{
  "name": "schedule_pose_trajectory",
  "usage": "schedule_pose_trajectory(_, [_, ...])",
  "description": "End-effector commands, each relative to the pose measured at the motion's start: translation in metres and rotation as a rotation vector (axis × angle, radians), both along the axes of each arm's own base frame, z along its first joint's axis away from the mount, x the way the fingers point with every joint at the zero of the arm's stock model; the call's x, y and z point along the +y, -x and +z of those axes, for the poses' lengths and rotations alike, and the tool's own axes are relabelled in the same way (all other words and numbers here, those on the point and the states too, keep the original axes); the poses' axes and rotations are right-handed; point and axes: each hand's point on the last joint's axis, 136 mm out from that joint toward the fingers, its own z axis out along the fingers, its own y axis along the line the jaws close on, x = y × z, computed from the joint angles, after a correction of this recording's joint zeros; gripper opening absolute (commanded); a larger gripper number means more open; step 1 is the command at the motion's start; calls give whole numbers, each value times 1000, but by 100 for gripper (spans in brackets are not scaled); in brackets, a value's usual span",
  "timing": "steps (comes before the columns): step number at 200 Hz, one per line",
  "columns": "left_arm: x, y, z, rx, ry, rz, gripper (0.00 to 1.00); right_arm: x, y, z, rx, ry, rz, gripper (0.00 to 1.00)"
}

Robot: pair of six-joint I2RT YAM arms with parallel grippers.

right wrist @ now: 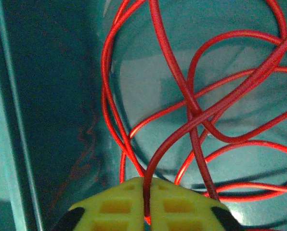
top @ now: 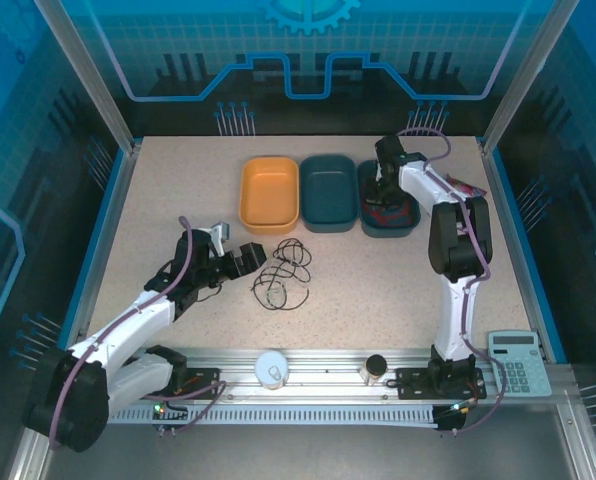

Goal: Untangle the cables
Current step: Place the cable in the container, then pick up the cable.

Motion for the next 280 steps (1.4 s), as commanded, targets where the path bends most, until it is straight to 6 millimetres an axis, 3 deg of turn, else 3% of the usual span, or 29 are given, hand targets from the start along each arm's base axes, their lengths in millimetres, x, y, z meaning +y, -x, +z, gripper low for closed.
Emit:
schedule_pose_trajectory(1, [0,-3,9,-35,-21,-8,99,-1,-1,40,-83,-7,-2,18])
schedule_pose_trajectory(63, [-1,-3,11,-35,-19,-16,99,-3,11,74,-139,33,1,32])
schedule_pose_trajectory(96, [-3,-1,13,-37,-12,-29,99,2,18,92,-175,30,12,35])
schedule_pose_trajectory(141, [-9,-1,21,-37,4,-68,99,38,45,128,-272,39,79,45])
schedule_pose_trajectory(180, [-12,-5,23,-15,14,-66,99,88,84,148,-335,0,160,59])
schedule_pose_trajectory(214, [-16,-9,17,33,15,-72,99,124,119,148,-321,-19,212,69])
schedule_pose_trajectory(233, [-15,-8,7,72,-2,-70,99,137,138,138,-281,-18,226,77])
schedule_pose_trajectory(238, [-15,-8,6,75,-2,-74,99,140,143,136,-274,-16,227,81])
schedule_pose_trajectory(242, [-15,-7,4,82,-3,-73,99,142,146,134,-268,-16,227,97])
schedule_pose_trajectory(244, [-15,-7,3,85,-3,-72,99,143,148,133,-263,-15,228,100])
schedule_pose_trajectory(280, [-15,-3,-8,117,-10,-82,94,153,175,114,-202,-14,201,100])
